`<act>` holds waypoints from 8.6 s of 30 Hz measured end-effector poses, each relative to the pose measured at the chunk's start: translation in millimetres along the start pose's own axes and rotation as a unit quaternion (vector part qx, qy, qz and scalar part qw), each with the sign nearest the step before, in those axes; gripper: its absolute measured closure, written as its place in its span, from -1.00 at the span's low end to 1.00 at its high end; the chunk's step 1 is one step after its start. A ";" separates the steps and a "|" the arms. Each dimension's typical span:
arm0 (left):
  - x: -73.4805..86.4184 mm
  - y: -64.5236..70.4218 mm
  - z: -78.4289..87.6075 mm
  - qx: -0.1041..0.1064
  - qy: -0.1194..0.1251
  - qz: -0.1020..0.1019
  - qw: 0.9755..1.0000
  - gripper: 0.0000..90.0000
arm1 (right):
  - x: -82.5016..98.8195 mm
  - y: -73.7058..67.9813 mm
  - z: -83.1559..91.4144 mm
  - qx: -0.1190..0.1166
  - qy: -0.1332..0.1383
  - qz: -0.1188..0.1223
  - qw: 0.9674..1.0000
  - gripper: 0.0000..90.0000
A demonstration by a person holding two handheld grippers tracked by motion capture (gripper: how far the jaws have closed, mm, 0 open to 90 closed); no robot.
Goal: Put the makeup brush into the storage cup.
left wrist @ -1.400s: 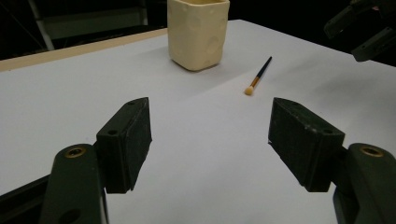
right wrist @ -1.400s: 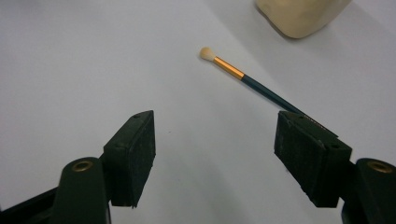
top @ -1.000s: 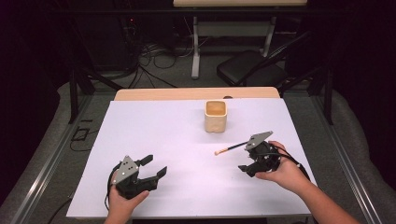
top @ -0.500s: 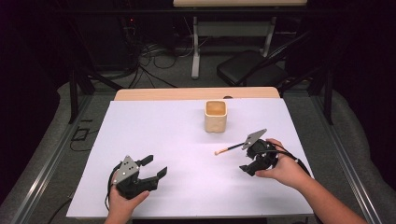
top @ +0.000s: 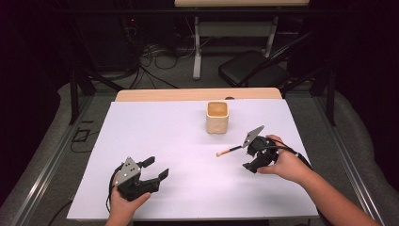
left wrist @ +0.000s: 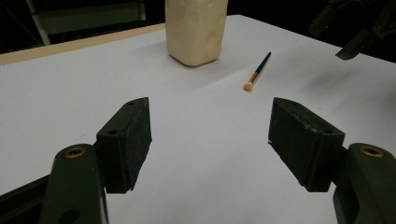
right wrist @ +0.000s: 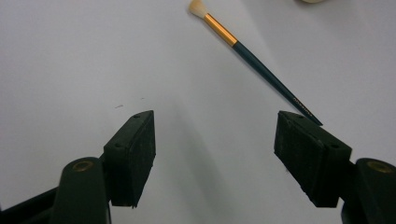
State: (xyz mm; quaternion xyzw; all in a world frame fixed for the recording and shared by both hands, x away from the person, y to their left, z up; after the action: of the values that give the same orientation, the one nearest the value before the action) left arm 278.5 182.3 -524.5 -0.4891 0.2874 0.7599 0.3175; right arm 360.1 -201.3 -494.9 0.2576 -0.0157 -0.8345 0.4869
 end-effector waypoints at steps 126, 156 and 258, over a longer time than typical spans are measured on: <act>3.7 -1.7 -3.1 0.007 -0.015 0.003 1.000 -0.32 | -74.6 25.0 -76.6 -0.016 -0.077 0.114 0.990 -0.03; 4.1 -2.2 -3.0 0.007 -0.016 0.005 1.000 -0.32 | -80.5 14.7 -83.9 -0.022 -0.081 0.146 0.986 0.16; 5.2 -4.0 -2.3 0.005 -0.017 0.014 1.000 -0.30 | -82.8 9.6 -74.8 -0.035 -0.153 0.189 0.969 0.86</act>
State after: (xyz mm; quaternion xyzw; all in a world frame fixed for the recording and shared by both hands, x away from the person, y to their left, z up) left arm 281.2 184.1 -530.6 -0.4706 0.2924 0.7709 0.3143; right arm 433.7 -121.7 -522.8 0.1022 -0.1095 -0.7570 0.6360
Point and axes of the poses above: each handheld gripper's, and its own axes: z roughly backward along the jaws, x roughly out of its underside, y roughly to its right, the point moved 2 cm from there along -z, roughly forward along the jaws, and after that the axes turned 8 degrees about x, right-handed, at the moved point
